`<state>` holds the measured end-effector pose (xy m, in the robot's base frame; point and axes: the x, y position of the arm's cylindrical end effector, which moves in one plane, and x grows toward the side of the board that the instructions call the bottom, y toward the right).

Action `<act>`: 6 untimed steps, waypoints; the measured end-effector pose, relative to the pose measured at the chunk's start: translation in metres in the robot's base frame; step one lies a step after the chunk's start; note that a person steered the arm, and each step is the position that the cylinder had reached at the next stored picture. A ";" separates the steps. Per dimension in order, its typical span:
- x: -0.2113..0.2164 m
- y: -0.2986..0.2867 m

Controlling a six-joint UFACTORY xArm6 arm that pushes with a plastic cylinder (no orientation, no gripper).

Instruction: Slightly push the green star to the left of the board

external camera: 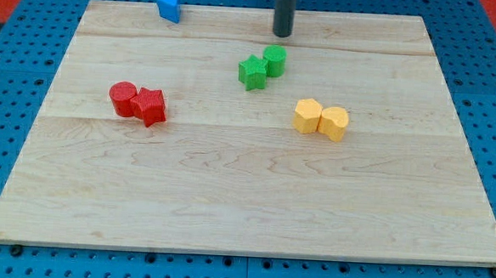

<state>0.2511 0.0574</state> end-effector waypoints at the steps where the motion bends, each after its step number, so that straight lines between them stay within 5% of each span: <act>1: 0.064 0.003; 3: 0.088 -0.010; 5: 0.098 -0.092; 6: 0.100 -0.078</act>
